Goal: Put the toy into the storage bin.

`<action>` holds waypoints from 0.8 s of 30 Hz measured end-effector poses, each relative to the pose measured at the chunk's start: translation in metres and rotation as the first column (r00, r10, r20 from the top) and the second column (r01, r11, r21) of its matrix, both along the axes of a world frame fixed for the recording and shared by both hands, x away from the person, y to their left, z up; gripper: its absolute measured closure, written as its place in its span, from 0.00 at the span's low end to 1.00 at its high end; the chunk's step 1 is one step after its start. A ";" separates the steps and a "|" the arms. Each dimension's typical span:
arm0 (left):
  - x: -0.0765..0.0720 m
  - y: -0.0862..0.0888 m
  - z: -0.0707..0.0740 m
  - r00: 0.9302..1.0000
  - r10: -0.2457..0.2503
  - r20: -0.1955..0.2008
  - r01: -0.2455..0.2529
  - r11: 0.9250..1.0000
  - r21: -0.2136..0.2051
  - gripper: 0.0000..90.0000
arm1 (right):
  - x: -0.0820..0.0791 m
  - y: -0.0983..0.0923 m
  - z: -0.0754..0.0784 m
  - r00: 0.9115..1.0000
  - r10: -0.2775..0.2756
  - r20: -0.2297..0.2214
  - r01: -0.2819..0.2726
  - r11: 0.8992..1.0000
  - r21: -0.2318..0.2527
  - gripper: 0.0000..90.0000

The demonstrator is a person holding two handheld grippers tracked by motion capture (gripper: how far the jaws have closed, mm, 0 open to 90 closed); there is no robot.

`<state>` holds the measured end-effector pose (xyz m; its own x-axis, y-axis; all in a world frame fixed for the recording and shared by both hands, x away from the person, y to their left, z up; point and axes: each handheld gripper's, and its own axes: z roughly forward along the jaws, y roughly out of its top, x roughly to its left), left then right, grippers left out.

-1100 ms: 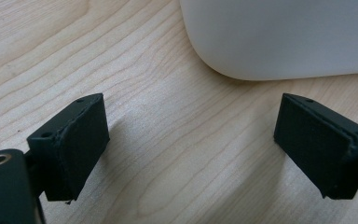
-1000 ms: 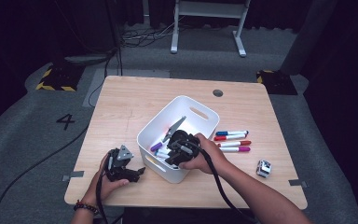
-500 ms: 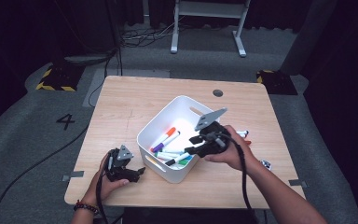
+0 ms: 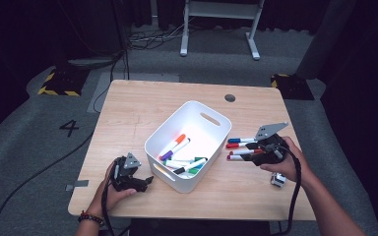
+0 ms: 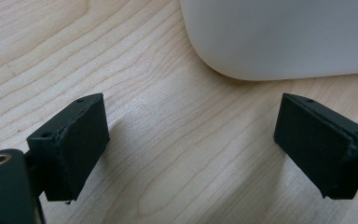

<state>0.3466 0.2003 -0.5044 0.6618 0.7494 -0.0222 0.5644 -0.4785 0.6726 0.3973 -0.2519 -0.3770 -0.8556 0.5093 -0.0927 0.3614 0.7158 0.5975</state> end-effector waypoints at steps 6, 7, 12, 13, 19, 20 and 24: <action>0.000 0.000 0.000 1.000 0.000 0.000 0.000 1.000 0.000 0.11 | 0.017 -0.027 -0.039 1.000 -0.015 -0.014 0.014 0.998 -0.068 0.55; 0.000 0.000 0.000 1.000 0.000 -0.001 0.000 1.000 0.000 0.11 | 0.019 -0.030 -0.044 1.000 -0.018 -0.019 0.017 0.998 -0.067 0.55; 0.000 0.000 0.000 1.000 0.000 0.000 0.000 1.000 0.001 0.11 | 0.033 -0.040 -0.067 0.999 -0.013 -0.047 0.009 0.996 -0.090 0.52; 0.000 0.000 0.000 1.000 0.000 0.000 0.000 1.000 0.000 0.11 | 0.034 -0.041 -0.070 0.998 -0.024 -0.052 0.019 0.995 -0.095 0.52; 0.000 0.000 0.000 1.000 0.000 0.000 0.000 1.000 0.000 0.11 | 0.043 -0.045 -0.087 0.998 -0.027 -0.056 0.019 0.990 -0.140 0.50; 0.000 0.000 0.000 1.000 0.000 -0.001 0.000 1.000 0.000 0.11 | 0.043 -0.044 -0.089 0.998 -0.021 -0.057 0.013 0.990 -0.139 0.51; 0.000 0.000 0.000 1.000 0.000 0.000 0.000 1.000 0.000 0.11 | 0.043 -0.042 -0.093 0.997 -0.030 -0.074 0.018 0.989 -0.147 0.58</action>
<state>0.3467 0.2003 -0.5044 0.6619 0.7493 -0.0225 0.5646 -0.4786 0.6724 0.4399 -0.2944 -0.4698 -0.8506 0.5155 -0.1031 0.4196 0.7839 0.4576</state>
